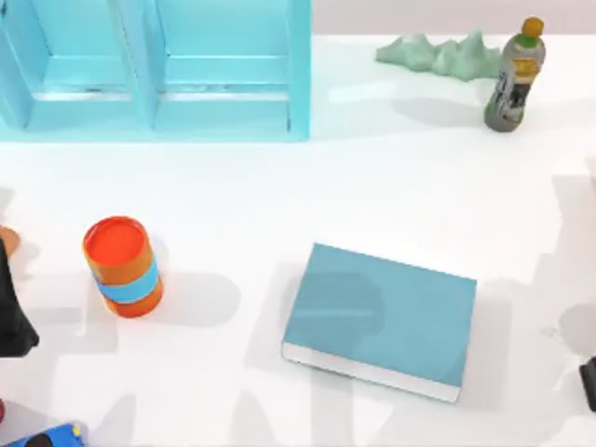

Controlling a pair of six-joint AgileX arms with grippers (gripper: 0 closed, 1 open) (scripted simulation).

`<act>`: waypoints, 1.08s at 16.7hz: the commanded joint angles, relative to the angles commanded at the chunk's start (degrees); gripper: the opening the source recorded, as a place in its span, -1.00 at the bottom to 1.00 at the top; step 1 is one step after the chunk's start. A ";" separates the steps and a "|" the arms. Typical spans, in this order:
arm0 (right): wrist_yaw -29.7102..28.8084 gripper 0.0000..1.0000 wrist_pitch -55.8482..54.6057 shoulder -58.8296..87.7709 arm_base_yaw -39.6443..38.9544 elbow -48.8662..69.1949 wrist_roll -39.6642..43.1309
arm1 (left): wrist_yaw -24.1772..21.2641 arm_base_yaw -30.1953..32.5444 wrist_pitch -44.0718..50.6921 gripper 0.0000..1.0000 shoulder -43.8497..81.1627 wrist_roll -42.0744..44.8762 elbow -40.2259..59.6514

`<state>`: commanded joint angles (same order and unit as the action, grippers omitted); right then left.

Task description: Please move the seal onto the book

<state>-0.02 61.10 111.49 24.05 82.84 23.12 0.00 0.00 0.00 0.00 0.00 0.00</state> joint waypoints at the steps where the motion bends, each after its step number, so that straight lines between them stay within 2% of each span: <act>1: 0.00 1.00 -2.28 0.76 0.02 -1.53 0.01 | 0.00 0.00 0.00 1.00 0.00 0.00 0.00; 5: -0.02 1.00 -9.58 3.46 0.00 -6.07 -0.03 | 0.00 0.00 0.00 1.00 0.00 0.00 0.00; 10: -0.02 1.00 -10.33 3.74 -0.01 -6.58 -0.05 | 0.00 0.00 0.00 1.00 0.00 0.00 0.00; 18: -0.02 -0.21 -10.33 3.74 -0.01 -6.58 -0.05 | 0.00 0.00 0.00 1.00 0.00 0.00 0.00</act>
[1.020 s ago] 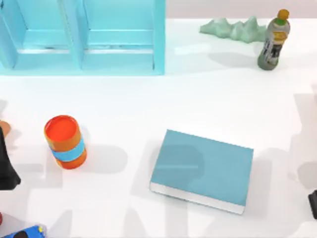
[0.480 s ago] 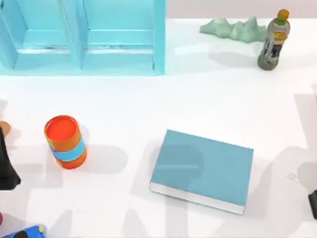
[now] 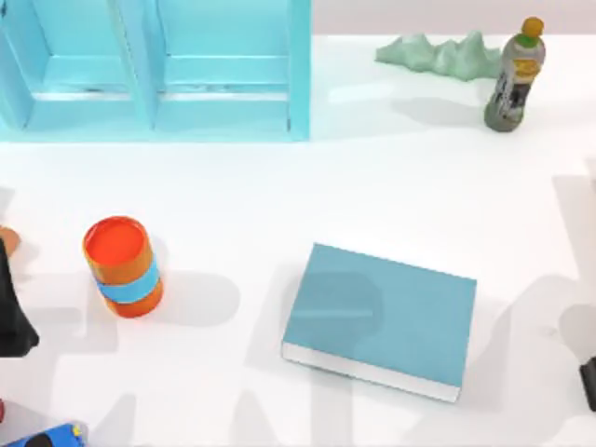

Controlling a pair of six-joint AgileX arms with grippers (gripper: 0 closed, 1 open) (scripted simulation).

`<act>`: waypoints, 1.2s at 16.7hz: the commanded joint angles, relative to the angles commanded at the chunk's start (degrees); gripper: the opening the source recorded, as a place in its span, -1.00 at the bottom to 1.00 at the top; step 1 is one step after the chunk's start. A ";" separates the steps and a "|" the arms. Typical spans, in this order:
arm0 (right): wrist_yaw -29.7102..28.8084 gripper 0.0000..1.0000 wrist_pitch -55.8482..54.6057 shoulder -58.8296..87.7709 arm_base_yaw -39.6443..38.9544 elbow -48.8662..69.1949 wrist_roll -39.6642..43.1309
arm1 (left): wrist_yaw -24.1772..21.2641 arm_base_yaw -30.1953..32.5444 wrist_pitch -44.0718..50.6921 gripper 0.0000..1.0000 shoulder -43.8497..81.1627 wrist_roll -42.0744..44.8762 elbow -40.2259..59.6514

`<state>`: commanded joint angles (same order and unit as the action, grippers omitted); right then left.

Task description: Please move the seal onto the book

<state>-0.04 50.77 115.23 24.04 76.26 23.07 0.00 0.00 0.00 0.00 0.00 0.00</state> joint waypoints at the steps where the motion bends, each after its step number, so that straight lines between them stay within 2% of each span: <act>1: 0.00 -0.36 0.00 0.00 0.00 0.00 0.00 | 0.00 0.00 0.00 1.00 0.00 0.00 0.00; 5: 0.00 -0.96 0.00 0.00 0.00 0.00 0.00 | 0.00 0.00 0.00 1.00 0.00 0.00 0.00; 6: 0.00 -1.00 0.00 0.00 0.00 0.00 0.00 | 0.00 0.00 0.00 1.00 0.00 0.00 0.00; 16: 0.45 -1.00 0.28 -0.84 0.28 0.44 -0.06 | 0.00 0.00 0.00 1.00 0.00 0.00 0.00; 20: 1.95 -1.00 6.28 -2.90 -0.24 5.45 -1.36 | 0.00 0.00 0.00 1.00 0.00 0.00 0.00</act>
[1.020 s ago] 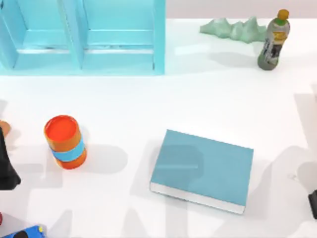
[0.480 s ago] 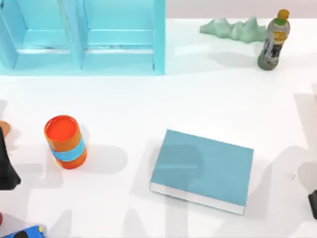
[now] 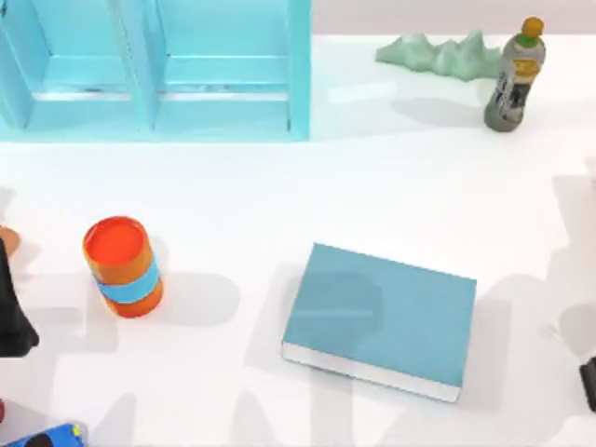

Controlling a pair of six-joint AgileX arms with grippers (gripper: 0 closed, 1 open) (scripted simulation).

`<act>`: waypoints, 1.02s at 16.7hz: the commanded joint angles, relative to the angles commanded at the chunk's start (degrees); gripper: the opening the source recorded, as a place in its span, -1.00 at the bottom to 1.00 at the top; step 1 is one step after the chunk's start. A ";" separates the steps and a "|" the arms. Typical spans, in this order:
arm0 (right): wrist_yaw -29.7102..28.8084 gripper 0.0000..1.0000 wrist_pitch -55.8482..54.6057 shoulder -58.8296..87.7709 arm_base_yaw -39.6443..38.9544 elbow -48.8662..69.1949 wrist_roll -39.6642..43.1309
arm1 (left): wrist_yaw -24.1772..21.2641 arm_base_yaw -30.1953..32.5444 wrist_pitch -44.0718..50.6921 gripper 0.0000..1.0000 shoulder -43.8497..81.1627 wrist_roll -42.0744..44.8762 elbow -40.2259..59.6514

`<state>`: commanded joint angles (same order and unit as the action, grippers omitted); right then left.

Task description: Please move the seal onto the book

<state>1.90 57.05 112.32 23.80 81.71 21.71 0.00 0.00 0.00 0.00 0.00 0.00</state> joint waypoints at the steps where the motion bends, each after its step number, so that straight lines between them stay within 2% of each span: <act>1: 0.33 -1.00 2.41 -0.51 -0.88 1.60 -1.11 | 0.00 0.00 0.00 1.00 0.00 0.00 0.00; 8: 0.96 -1.00 21.93 -6.34 -15.33 11.56 -16.97 | 0.00 0.00 0.00 1.00 0.00 0.00 0.00; 13: -1.65 -1.00 24.21 -9.34 -23.26 13.17 -22.08 | 0.00 0.00 0.00 1.00 0.00 0.00 0.00; 17: -2.05 -1.00 24.43 -9.13 -23.66 13.32 -22.39 | 0.00 0.00 0.00 1.00 0.00 0.00 0.00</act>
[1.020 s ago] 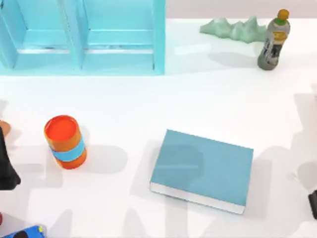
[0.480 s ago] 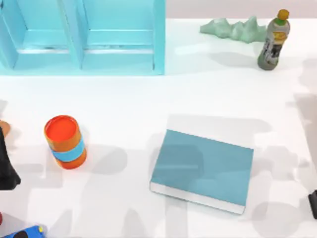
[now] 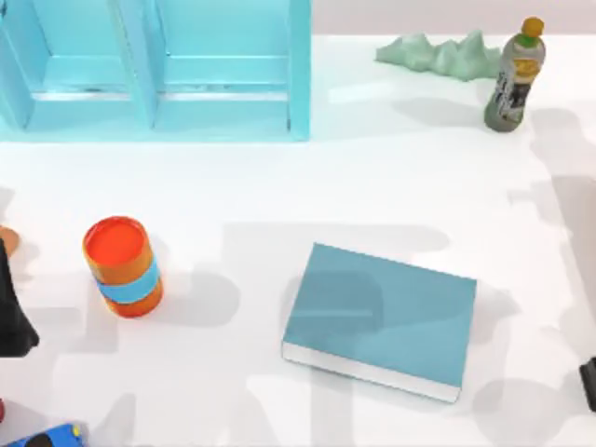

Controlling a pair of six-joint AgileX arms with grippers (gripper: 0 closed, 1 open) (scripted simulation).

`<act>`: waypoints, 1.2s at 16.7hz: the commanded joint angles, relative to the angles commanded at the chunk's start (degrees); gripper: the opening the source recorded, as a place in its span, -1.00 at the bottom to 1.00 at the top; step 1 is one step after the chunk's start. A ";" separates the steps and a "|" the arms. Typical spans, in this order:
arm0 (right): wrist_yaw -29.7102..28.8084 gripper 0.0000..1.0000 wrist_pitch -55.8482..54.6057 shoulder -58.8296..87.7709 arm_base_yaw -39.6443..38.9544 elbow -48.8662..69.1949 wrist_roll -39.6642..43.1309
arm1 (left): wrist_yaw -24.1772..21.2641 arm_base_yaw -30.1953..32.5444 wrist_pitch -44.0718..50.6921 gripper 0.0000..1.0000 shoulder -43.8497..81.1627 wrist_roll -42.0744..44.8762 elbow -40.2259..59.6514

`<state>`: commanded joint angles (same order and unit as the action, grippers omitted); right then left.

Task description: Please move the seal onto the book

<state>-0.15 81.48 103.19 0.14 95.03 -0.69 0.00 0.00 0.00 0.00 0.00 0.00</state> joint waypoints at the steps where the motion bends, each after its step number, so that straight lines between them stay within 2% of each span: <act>1: 0.19 -1.00 -0.10 0.08 0.23 -0.17 -0.04 | 0.00 0.00 0.00 1.00 0.00 0.00 0.00; 4: 0.17 -1.00 -0.69 1.80 -1.80 0.48 -1.99 | 0.00 0.00 0.00 1.00 0.00 0.00 0.00; 6: 0.03 -1.00 -2.19 4.42 -6.02 0.41 -6.05 | 0.00 0.00 0.00 1.00 0.00 0.00 0.00; 12: -0.10 -1.00 -8.46 9.87 -28.96 -1.16 -28.97 | 0.00 0.00 0.00 1.00 0.00 0.00 0.00; 15: 0.02 -1.00 -13.38 11.93 -37.04 -2.25 -37.38 | 0.00 0.00 0.00 1.00 0.00 0.00 0.00; 20: -0.02 -1.00 -15.67 12.14 -40.08 -3.83 -40.53 | 0.00 0.00 0.00 1.00 0.00 0.00 0.00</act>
<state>-0.17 65.81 115.33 -39.93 91.20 -41.21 0.00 0.00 0.00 0.00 0.00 0.00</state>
